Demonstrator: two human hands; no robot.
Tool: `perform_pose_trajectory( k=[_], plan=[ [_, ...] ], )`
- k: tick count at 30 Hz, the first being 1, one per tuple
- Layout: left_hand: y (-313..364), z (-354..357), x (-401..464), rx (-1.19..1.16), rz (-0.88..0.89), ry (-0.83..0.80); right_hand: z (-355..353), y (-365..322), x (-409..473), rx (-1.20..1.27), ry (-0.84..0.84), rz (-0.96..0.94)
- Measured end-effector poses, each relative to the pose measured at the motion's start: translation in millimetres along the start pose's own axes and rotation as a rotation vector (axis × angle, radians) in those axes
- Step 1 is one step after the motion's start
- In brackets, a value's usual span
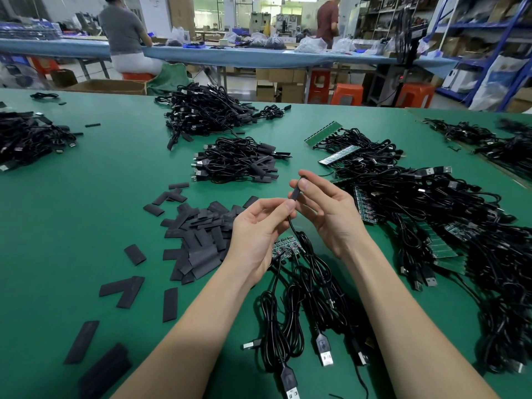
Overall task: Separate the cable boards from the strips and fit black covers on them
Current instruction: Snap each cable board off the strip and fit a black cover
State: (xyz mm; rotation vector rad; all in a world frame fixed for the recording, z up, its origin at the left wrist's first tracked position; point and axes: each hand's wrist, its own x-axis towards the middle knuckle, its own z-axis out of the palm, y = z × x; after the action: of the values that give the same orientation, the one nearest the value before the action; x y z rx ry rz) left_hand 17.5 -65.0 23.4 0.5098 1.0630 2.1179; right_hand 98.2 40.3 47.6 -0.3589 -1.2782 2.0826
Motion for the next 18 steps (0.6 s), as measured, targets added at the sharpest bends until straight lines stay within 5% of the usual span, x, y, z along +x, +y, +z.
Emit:
perform_pose_trajectory(
  k=[12, 18],
  plan=[
    [0.1, 0.2, 1.6, 0.006, -0.015, -0.021, -0.4, -3.7, 1.1, 0.004, 0.041, -0.005],
    [-1.6, 3.6, 3.5, 0.556, -0.027, -0.153, -3.7, -11.0, 8.5, 0.076, 0.190, -0.060]
  ],
)
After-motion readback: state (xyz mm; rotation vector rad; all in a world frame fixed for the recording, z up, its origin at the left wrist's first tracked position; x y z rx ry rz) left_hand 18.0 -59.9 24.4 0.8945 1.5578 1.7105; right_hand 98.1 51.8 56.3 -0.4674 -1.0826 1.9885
